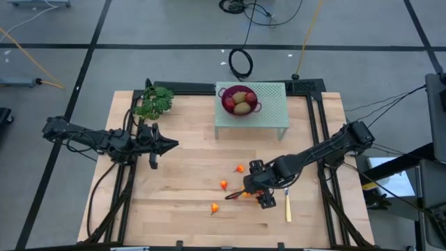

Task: Pick & Place Fruit
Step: Put the mango into the strainer bowl on the shelf

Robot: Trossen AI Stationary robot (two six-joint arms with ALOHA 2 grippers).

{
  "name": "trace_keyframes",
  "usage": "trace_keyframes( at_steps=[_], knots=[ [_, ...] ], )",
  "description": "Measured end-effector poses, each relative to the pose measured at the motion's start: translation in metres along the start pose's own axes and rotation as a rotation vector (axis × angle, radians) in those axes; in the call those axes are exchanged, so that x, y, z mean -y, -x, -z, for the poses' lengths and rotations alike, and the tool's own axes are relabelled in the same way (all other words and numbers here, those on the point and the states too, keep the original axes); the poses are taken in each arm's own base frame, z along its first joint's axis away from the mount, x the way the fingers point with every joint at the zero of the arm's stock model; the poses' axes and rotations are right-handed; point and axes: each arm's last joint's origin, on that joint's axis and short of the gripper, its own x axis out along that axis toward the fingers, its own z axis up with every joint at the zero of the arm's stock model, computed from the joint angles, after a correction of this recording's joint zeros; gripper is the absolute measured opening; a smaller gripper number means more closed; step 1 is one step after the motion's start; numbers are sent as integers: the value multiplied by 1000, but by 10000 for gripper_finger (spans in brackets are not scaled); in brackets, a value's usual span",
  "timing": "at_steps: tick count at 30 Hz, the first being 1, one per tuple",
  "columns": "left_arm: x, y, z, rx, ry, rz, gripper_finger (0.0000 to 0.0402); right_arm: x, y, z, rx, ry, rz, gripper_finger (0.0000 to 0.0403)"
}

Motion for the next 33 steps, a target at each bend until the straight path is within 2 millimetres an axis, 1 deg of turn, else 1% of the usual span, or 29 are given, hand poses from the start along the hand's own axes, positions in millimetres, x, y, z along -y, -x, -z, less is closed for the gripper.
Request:
trace_keyframes(
  at_steps=[10,13,19,33],
  knots=[
    [0,0,0,0,0,1,24,0,0,0,-2,49,1,346],
    [0,0,0,0,0,1,24,0,0,0,-2,59,1,359],
    [0,0,0,0,-6,1,24,0,0,0,-1,60,1,397],
    [0,0,0,-1,-5,0,24,0,0,0,2,45,1,396]
  ],
)
